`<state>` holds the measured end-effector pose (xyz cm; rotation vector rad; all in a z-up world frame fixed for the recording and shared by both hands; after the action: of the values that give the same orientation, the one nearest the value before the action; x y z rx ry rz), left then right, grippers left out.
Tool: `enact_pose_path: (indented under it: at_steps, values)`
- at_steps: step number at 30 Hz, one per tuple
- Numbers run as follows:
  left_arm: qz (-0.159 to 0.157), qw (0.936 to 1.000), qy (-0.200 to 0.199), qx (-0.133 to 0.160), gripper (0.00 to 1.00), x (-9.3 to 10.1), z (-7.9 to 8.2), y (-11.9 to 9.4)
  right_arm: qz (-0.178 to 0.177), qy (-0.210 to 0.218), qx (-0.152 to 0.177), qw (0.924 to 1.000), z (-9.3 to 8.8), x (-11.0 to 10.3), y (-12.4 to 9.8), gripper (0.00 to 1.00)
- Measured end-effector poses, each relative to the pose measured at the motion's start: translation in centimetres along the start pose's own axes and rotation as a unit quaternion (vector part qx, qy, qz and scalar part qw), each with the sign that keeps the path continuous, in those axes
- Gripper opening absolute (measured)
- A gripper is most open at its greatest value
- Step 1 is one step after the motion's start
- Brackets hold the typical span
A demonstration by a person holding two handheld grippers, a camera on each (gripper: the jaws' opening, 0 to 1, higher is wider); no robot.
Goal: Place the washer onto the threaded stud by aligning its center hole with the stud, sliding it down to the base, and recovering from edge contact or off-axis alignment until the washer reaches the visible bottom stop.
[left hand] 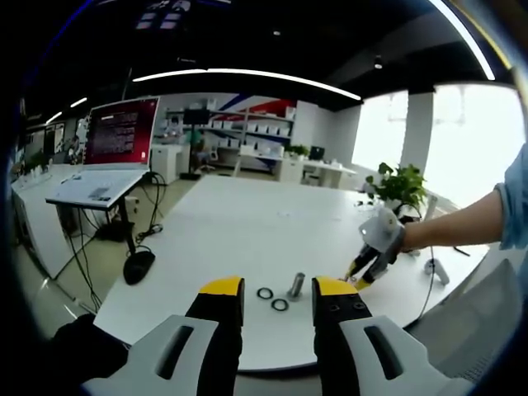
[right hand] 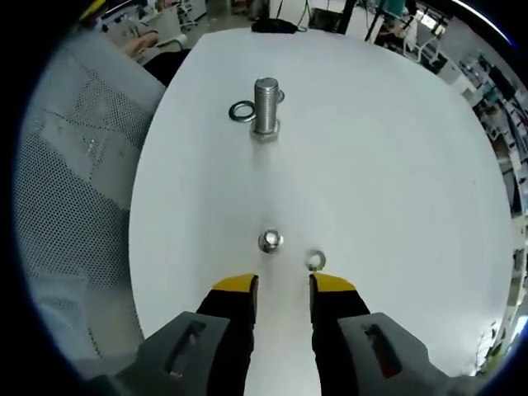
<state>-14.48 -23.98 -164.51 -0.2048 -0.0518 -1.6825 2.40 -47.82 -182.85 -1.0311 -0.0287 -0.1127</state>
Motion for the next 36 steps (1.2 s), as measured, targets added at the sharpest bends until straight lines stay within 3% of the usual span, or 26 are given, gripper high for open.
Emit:
enact_pose_path:
  at_steps: [9,24,36]
  values:
    - [0.0,1.0,0.0,-0.001,0.3,0.0,0.0,0.0,-0.016,0.059,-0.003,0.9981,-2.1,1.8,-1.0,0.2]
    - [0.0,1.0,0.0,-0.001,0.3,0.0,0.0,0.1,-0.017,0.092,-0.016,0.9955,-3.0,2.8,0.0,0.19]
    - [0.001,1.0,0.0,-0.001,0.3,0.0,0.0,0.1,-0.014,0.093,-0.021,0.9954,-3.1,3.3,0.3,0.16]
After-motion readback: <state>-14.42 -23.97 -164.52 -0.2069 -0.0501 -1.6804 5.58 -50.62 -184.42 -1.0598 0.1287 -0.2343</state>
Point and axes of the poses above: the point that each gripper's makers call its tool centre point, and the gripper's own axes: y roughly forward along the fingers, x roughly to its right, z roughly out of its top, the point moved 1 cm from there along -y, roughly backward along the fingers, and after that the axes turned 14 degrees about x, right-handed, at the moved point
